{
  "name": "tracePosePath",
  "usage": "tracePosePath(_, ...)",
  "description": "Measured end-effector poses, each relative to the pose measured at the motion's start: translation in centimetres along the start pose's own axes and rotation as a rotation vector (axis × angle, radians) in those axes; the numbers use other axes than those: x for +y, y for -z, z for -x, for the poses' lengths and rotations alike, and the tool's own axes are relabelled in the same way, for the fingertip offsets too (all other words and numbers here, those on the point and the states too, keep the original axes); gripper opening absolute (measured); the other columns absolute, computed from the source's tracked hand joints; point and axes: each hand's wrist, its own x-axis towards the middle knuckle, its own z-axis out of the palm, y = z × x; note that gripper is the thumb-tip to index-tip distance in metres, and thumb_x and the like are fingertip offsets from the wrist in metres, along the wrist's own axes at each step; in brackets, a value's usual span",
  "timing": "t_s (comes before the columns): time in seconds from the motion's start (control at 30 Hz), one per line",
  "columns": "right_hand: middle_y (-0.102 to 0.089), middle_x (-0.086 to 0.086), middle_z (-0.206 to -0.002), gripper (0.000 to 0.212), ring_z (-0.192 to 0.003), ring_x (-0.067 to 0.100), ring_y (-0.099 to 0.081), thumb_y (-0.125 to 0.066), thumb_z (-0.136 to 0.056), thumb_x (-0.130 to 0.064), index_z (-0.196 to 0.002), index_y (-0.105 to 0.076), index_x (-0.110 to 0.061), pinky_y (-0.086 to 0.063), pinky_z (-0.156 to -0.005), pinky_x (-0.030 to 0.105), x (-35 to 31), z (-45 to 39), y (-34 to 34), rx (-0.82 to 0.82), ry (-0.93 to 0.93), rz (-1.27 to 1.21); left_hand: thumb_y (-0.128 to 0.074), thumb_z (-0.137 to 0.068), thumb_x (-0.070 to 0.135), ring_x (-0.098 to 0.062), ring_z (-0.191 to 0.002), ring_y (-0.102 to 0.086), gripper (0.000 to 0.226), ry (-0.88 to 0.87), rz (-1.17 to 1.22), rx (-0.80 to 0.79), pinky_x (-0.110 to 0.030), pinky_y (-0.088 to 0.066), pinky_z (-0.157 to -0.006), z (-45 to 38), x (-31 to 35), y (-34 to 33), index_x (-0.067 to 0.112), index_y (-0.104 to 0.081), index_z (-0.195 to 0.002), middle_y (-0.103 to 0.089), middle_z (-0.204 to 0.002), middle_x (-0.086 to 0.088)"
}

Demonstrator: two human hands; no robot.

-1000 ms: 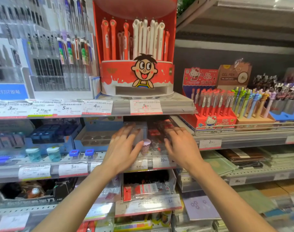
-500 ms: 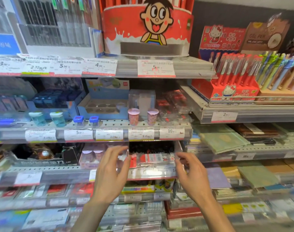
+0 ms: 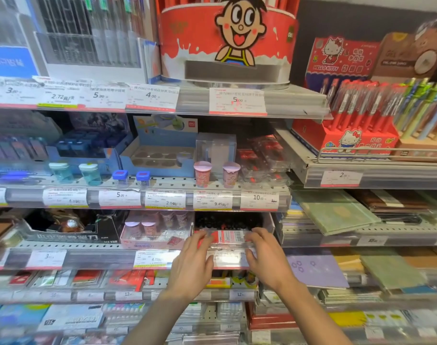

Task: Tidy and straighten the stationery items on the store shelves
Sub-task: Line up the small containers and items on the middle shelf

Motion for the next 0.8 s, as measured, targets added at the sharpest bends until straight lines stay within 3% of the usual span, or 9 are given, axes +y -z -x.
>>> tracePosePath(0.13, -0.038, 0.005, -0.147, 0.046, -0.137, 0.024, -0.037, -0.056, -0.093, -0.016, -0.138, -0.048, -0.016, -0.032, -0.115, 0.032, 0.3, -1.1, -0.9, -0.084, 0.011, 0.041, -0.054, -0.094, 0.020, -0.018, -0.144, -0.031, 0.060, 0.016, -0.048, -0.036, -0.032, -0.053, -0.095, -1.1, 0.2, -0.6, 0.028, -0.033, -0.150, -0.027, -0.159, 0.003)
tracePosePath(0.23, -0.037, 0.004, -0.142, 0.053, -0.130, 0.025, -0.043, -0.059, -0.091, -0.015, -0.141, -0.042, -0.016, -0.037, -0.110, 0.032, 0.4, -1.3, -1.4, -0.096, 0.011, 0.052, -0.055, -0.093, 0.016, -0.019, -0.141, -0.036, 0.061, 0.024, -0.095, -0.045, -0.033, -0.053, -0.095, -1.6, 0.2, -1.5, 0.025, -0.034, -0.150, -0.034, -0.156, 0.003)
tracePosePath(0.3, -0.038, 0.004, -0.139, 0.053, -0.125, 0.025, -0.047, -0.060, -0.090, -0.014, -0.141, -0.042, -0.015, -0.041, -0.106, 0.032, 0.5, -1.5, -1.6, -0.081, 0.011, 0.062, -0.063, -0.086, 0.011, -0.022, -0.130, -0.047, 0.060, 0.014, -0.118, -0.033, -0.035, -0.057, -0.084, -1.8, 0.2, -1.9, 0.022, -0.046, -0.142, -0.049, -0.144, 0.002)
tracePosePath(0.4, -0.043, 0.004, -0.132, 0.051, -0.120, 0.026, -0.049, -0.058, -0.090, -0.011, -0.139, -0.046, -0.016, -0.046, -0.100, 0.035, 0.7, -1.8, -1.6, -0.061, 0.028, 0.089, -0.086, -0.057, 0.003, -0.022, -0.104, -0.064, 0.067, -0.007, -0.162, -0.007, -0.031, -0.058, -0.056, -1.8, -0.2, -2.3, 0.020, -0.065, -0.118, -0.064, -0.115, 0.001)
tracePosePath(0.47, -0.046, 0.003, -0.133, 0.050, -0.121, 0.025, -0.048, -0.057, -0.091, -0.012, -0.139, -0.046, -0.018, -0.045, -0.101, 0.035, 0.9, -2.0, -1.4, -0.071, 0.040, 0.112, -0.091, -0.047, 0.003, -0.019, -0.096, -0.066, 0.070, -0.008, -0.193, -0.005, -0.027, -0.056, -0.050, -1.8, -0.4, -2.2, 0.022, -0.068, -0.110, -0.066, -0.106, 0.004)
tracePosePath(0.6, -0.052, 0.000, -0.131, 0.047, -0.116, 0.022, -0.049, -0.059, -0.091, -0.018, -0.137, -0.049, -0.021, -0.044, -0.099, 0.033, 1.3, -2.1, -0.5, -0.060, 0.102, 0.150, -0.087, -0.063, 0.007, -0.018, -0.101, -0.065, 0.058, -0.050, -0.170, 0.036, -0.028, -0.058, -0.057, -1.5, -0.7, -2.0, 0.022, -0.067, -0.115, -0.065, -0.112, 0.004)
tracePosePath(0.7, -0.049, -0.004, -0.130, 0.049, -0.117, 0.019, -0.047, -0.060, -0.093, -0.032, -0.139, -0.048, -0.022, -0.042, -0.100, 0.030, 1.2, -1.6, 0.9, -0.056, 0.148, 0.147, -0.077, -0.080, 0.014, -0.018, -0.105, -0.065, 0.042, -0.099, -0.108, 0.089, -0.031, -0.059, -0.061, -1.0, -0.8, -1.0, 0.022, -0.066, -0.120, -0.066, -0.117, 0.005)
tracePosePath(0.8, -0.051, -0.009, -0.126, 0.047, -0.115, 0.016, -0.044, -0.058, -0.093, -0.045, -0.135, -0.051, -0.026, -0.041, -0.097, 0.028, 1.2, -0.2, 2.5, -0.074, 0.211, 0.172, -0.074, -0.085, 0.019, -0.015, -0.106, -0.063, 0.041, -0.200, -0.077, 0.105, -0.031, -0.060, -0.064, 0.0, -1.0, 0.6, 0.025, -0.064, -0.124, -0.065, -0.120, 0.008)
